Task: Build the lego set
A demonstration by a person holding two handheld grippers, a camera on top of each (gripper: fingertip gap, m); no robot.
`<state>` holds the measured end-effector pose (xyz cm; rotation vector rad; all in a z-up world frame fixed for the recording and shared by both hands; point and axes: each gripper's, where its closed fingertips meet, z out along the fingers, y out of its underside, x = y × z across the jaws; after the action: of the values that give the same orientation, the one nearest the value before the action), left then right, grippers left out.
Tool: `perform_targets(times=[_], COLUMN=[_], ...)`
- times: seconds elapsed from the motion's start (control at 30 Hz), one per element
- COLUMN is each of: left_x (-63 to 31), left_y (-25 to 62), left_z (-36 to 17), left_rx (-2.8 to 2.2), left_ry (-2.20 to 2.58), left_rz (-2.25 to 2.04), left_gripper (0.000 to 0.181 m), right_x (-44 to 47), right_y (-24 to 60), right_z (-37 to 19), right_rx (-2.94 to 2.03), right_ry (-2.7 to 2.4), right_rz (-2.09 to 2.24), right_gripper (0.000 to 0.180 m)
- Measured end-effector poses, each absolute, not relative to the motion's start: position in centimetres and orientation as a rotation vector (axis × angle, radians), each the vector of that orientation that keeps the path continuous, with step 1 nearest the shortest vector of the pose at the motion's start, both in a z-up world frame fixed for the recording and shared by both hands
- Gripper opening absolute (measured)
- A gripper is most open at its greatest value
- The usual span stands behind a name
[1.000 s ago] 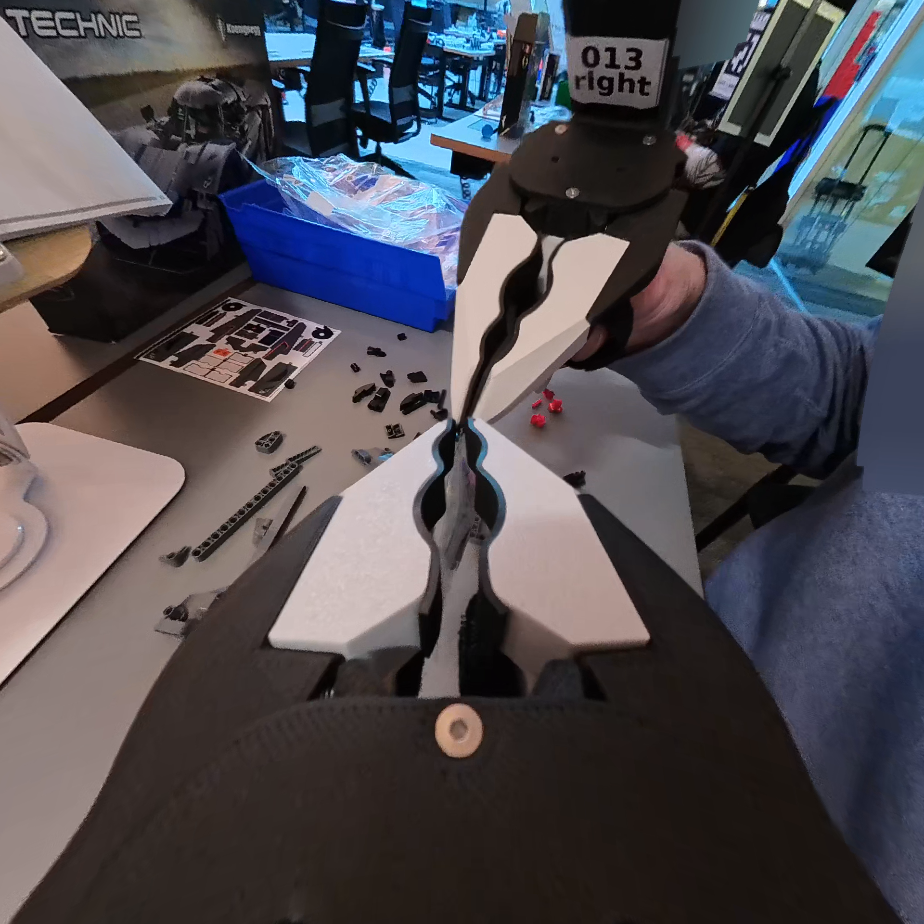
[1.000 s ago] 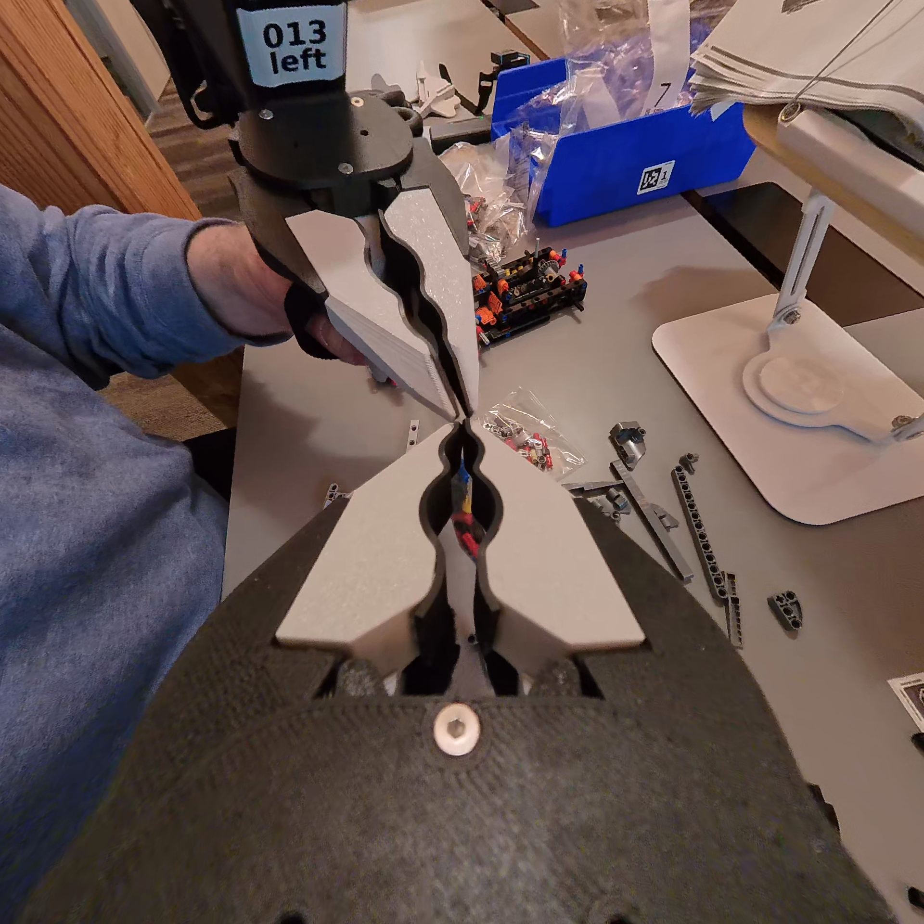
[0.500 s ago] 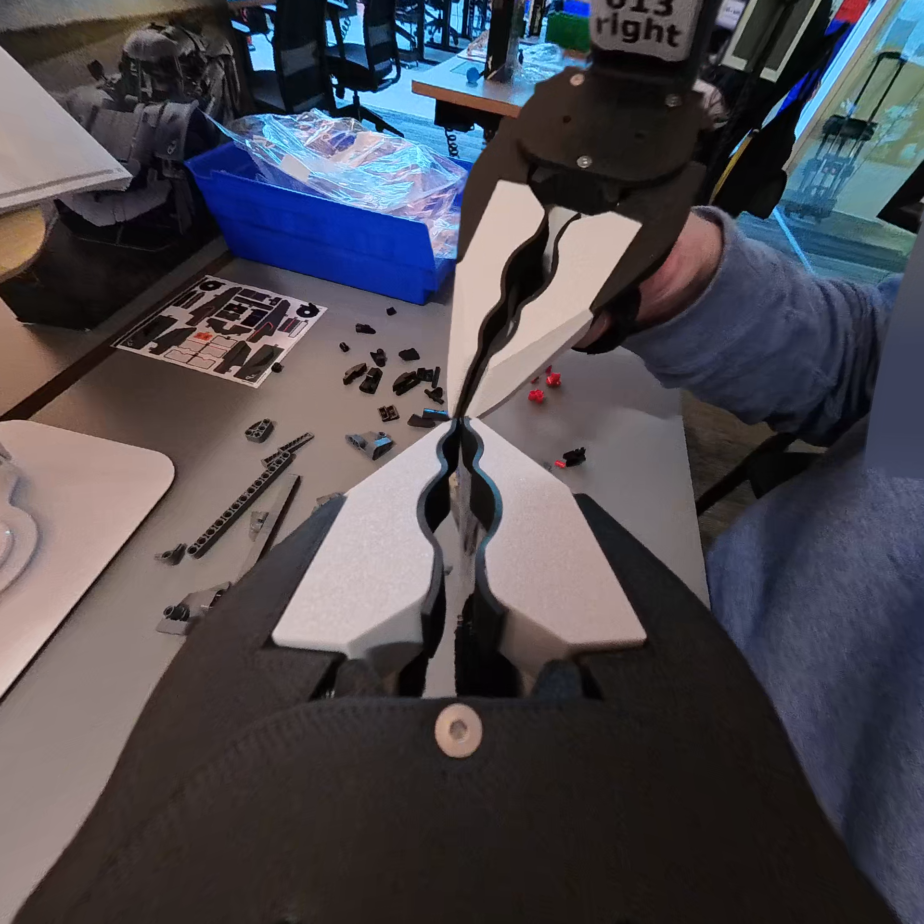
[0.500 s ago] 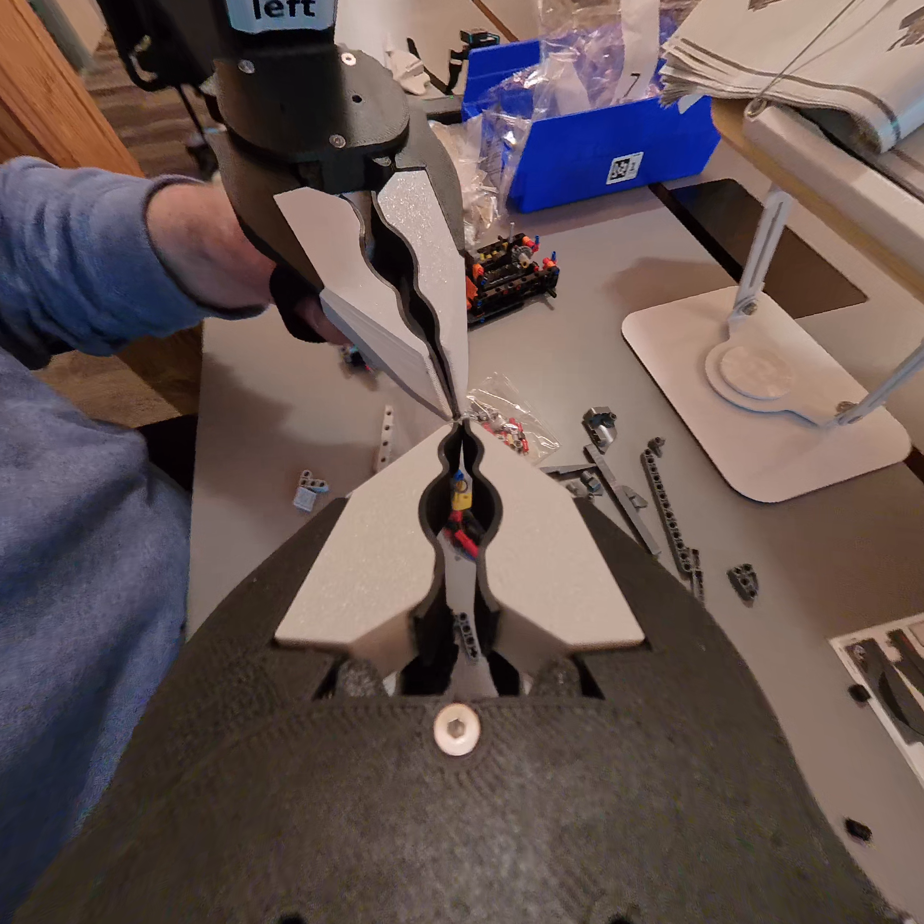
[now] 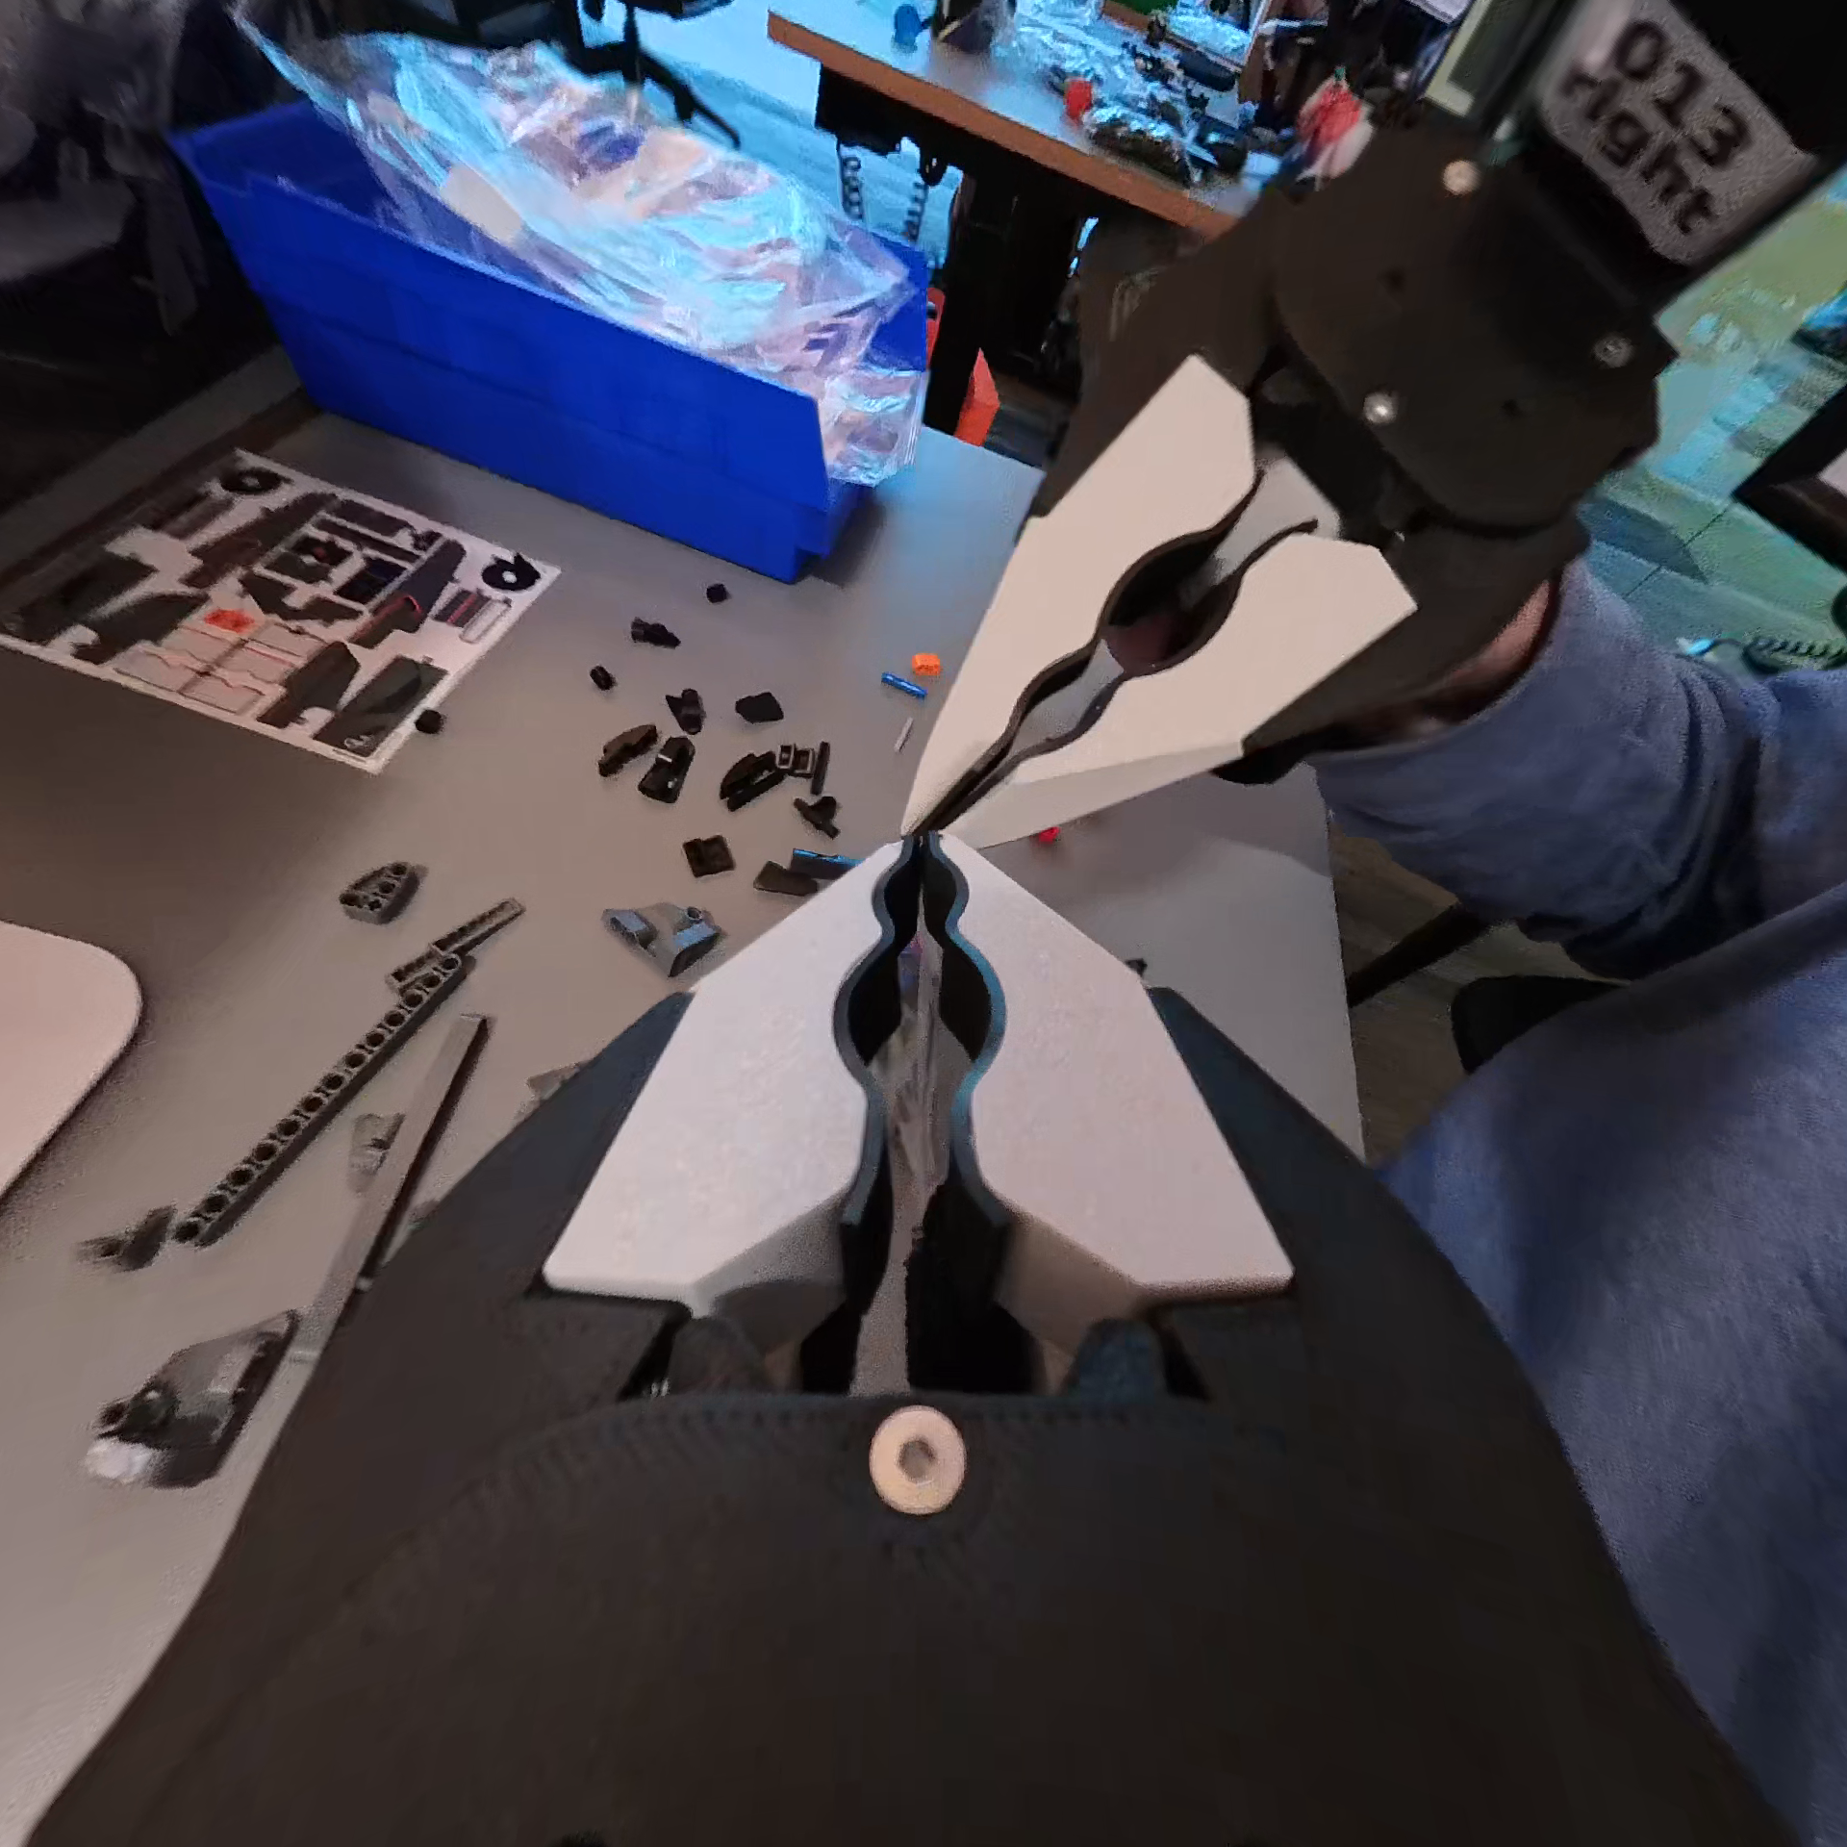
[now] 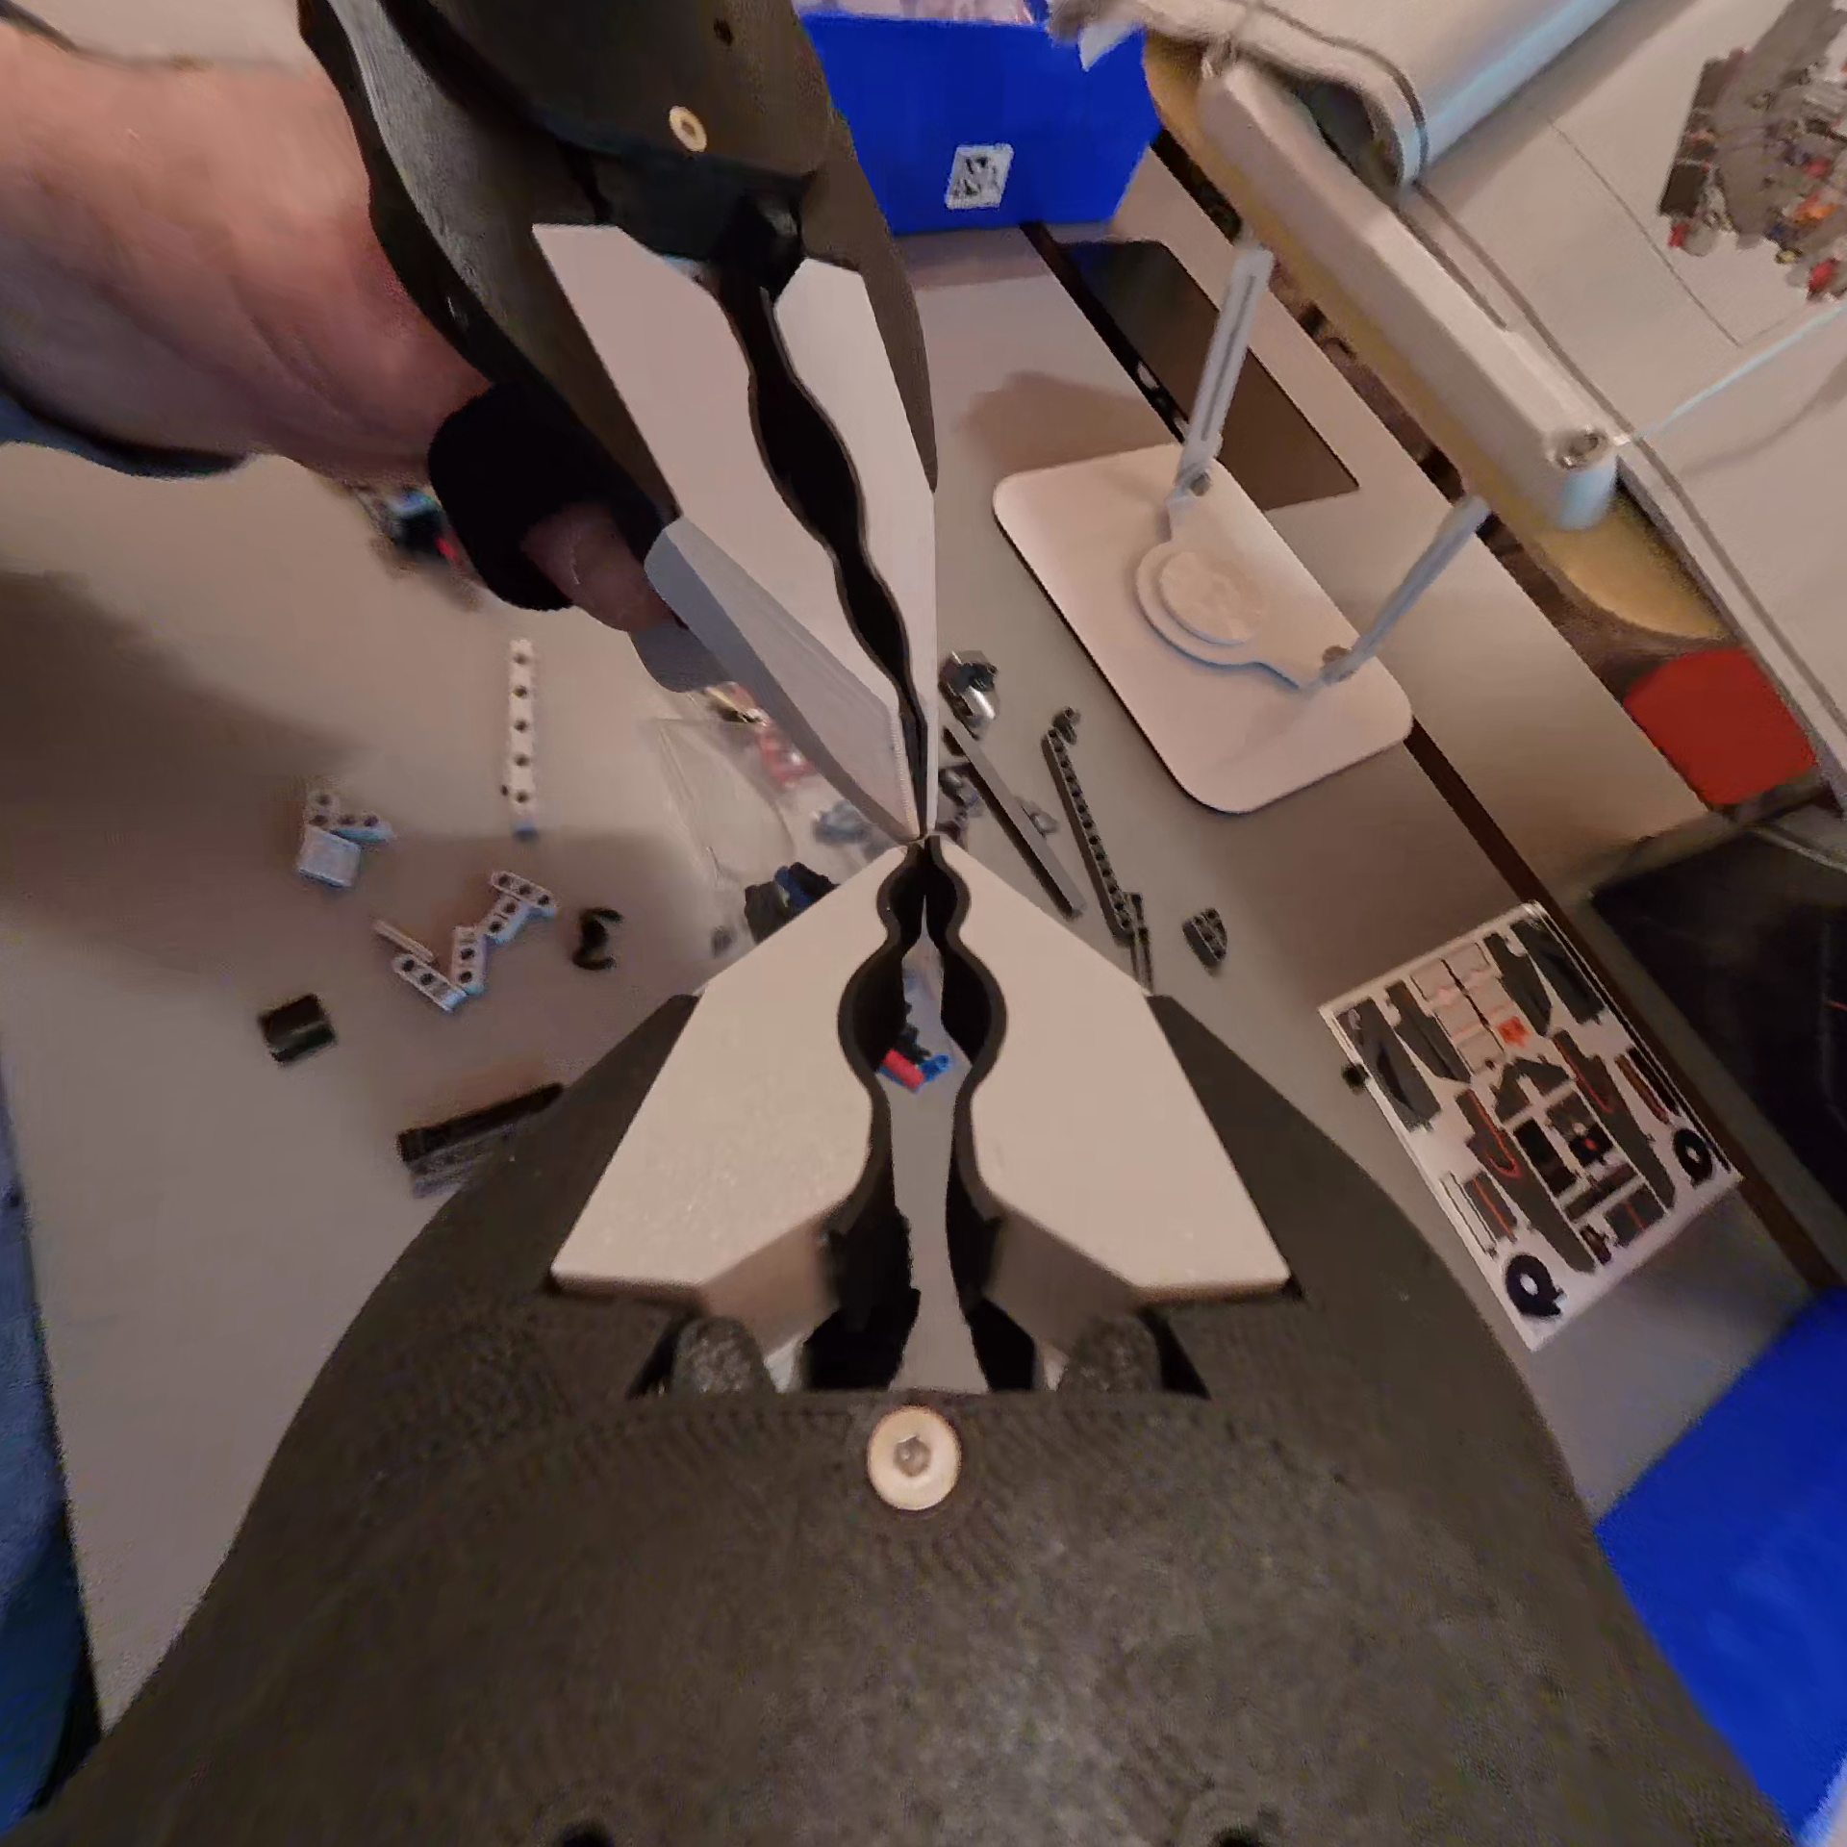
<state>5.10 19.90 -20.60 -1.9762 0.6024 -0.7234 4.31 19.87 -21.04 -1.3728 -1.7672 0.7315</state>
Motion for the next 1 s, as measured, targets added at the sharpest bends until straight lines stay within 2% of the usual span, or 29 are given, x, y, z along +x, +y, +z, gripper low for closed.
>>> perform_targets(times=[0.33, 0.73, 0.8, 0.9, 1.0], left_x=[4.9, 2.4, 1.1, 1.1, 1.8], left_y=[24.0, 26.9, 28.0, 28.6, 28.3], left_z=[-25.7, -28.5, -29.6, -30.6, -30.4], left_rx=[-2.127, -2.209, -2.235, -2.255, -2.256], left_ry=[0.408, 0.212, 0.164, 0.12, 0.168], left_rz=[-0.794, -0.724, -0.603, -0.653, -0.643], left_gripper=[0.0, 0.0, 0.0, 0.0, 0.0], right_x=[4.2, 2.1, 1.1, 0.1, 0.6], right_y=[23.9, 26.5, 24.9, 24.5, 25.4], right_z=[-26.1, -28.7, -28.9, -29.6, -30.8], right_rx=[-1.454, -1.455, -1.423, -1.365, -1.431], right_ry=[-1.714, -1.711, -1.75, -1.785, -1.806], right_rz=[0.485, 0.281, 0.338, 0.207, 0.288], right_gripper=[0.0, 0.0, 0.0, 0.0, 0.0])
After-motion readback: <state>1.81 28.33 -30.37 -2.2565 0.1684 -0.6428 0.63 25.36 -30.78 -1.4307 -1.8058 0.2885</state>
